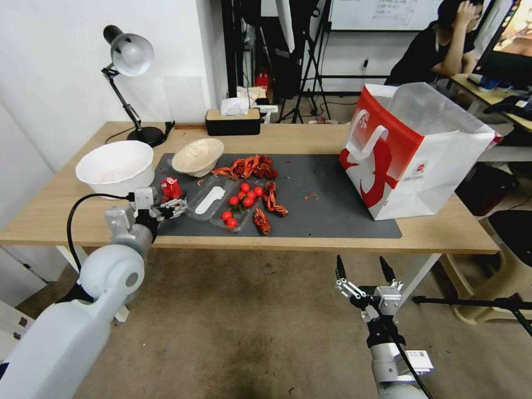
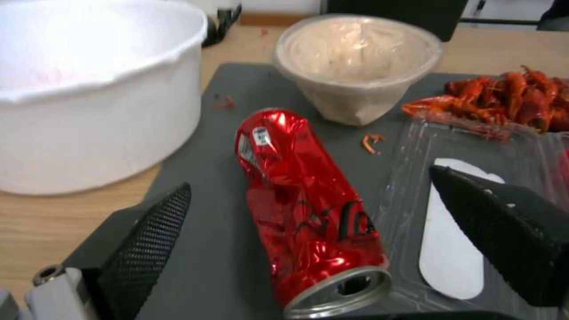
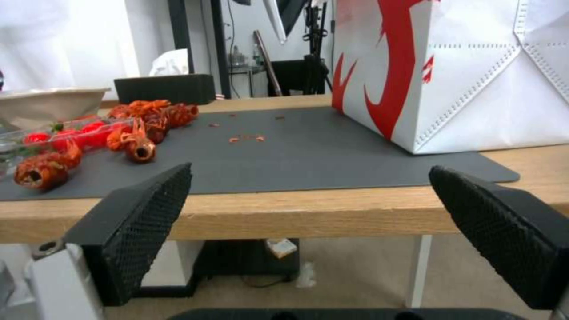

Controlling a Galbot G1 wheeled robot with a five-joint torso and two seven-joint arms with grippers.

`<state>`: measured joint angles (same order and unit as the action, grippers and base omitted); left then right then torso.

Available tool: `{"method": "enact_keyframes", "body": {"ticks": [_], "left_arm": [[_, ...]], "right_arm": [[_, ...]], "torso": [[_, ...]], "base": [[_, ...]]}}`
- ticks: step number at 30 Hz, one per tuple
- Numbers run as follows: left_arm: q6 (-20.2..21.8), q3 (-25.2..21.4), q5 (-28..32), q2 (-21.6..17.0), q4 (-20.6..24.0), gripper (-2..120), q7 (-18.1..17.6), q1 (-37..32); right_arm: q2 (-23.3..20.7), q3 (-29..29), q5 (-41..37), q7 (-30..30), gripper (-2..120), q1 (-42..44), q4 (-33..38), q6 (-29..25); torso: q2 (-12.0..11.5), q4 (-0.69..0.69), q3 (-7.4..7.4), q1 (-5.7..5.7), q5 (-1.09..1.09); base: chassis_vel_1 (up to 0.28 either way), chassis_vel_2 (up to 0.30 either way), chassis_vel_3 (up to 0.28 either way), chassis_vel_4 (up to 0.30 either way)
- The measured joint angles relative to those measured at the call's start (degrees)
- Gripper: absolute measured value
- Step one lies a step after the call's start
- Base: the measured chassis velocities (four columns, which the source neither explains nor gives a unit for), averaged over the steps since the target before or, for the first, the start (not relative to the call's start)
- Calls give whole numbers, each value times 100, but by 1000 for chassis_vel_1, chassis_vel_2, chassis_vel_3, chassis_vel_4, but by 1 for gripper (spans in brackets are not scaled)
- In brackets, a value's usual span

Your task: Pick up the trash from the table and place it into the takeout bag.

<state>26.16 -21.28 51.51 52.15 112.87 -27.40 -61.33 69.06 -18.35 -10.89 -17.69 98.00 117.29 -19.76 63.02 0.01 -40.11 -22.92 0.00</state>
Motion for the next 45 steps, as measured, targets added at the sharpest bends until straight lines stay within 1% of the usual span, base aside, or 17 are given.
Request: {"method": "enact_keyframes", "body": {"ticks": [1,2,7,14,18,23,26,27,28,30,32,35,36,38,40,42,45], "left_arm": [[133,16,313,22,-138,100,-63,172],[133,16,313,22,-138,100,-63,172],[364,71,827,205,-528,100,-110,632],[590,145,997,346,-828,100,-238,877],[851,216,1110,427,-1021,100,-362,1059],[1002,253,1245,489,-1141,99,-442,1148],[1035,265,1313,522,-1183,88,-530,1198],[1036,265,1333,524,-1184,82,-560,1213],[1036,265,1333,524,-1184,82,-560,1213],[1037,263,1375,516,-1177,72,-590,1224],[1036,259,1390,508,-1171,69,-596,1225],[1019,227,1425,458,-1128,53,-610,1200],[1019,227,1425,458,-1128,53,-610,1200],[1004,194,1438,428,-1083,43,-613,1155],[1000,187,1443,420,-1072,40,-613,1141],[982,157,1448,401,-1034,31,-613,1103],[921,128,1453,396,-991,26,-605,1056]], "right_arm": [[-3,12,15,-1,100,-8,-22,2],[-3,12,15,-1,100,-8,-22,2],[21,19,78,-21,100,-11,-86,3],[11,25,102,-61,100,-59,-180,-8],[-12,34,105,-83,100,-113,-264,-13],[-18,62,108,-86,100,-150,-315,-14],[-31,72,112,-88,100,-169,-336,-14],[-42,72,113,-92,100,-173,-340,-14],[-42,72,113,-92,100,-173,-340,-14],[-60,71,114,-100,100,-174,-342,-15],[-64,71,115,-102,100,-174,-342,-15],[-64,72,124,-109,100,-174,-342,-16],[-64,72,124,-109,100,-174,-342,-16],[-56,84,135,-111,100,-172,-342,-17],[-55,87,138,-111,100,-171,-342,-17],[-53,94,146,-111,100,-168,-341,-17],[-52,96,154,-113,100,-162,-340,-17]], "torso": [[0,-1,0,0,0],[0,-1,0,0,0],[0,-2,0,0,-1],[0,0,0,0,0],[0,-1,0,0,0],[0,-1,0,0,0],[1,-1,0,0,0],[1,0,0,0,0],[1,0,0,0,0],[1,-1,0,0,-1],[1,-1,0,0,0],[1,-1,0,1,0],[1,-1,0,1,0],[1,-1,0,0,0],[1,0,0,0,0],[1,-1,1,0,0],[1,-1,1,0,0]], "base": [[0,0,0,0],[0,0,0,0],[0,0,0,0],[0,0,0,0],[0,0,0,0],[0,0,0,0],[0,0,0,0],[0,0,0,0],[0,0,0,0],[0,0,0,0],[0,0,0,0],[0,0,0,0],[0,0,0,0],[0,0,0,0],[0,0,0,0],[0,0,0,0],[0,0,0,0]]}}
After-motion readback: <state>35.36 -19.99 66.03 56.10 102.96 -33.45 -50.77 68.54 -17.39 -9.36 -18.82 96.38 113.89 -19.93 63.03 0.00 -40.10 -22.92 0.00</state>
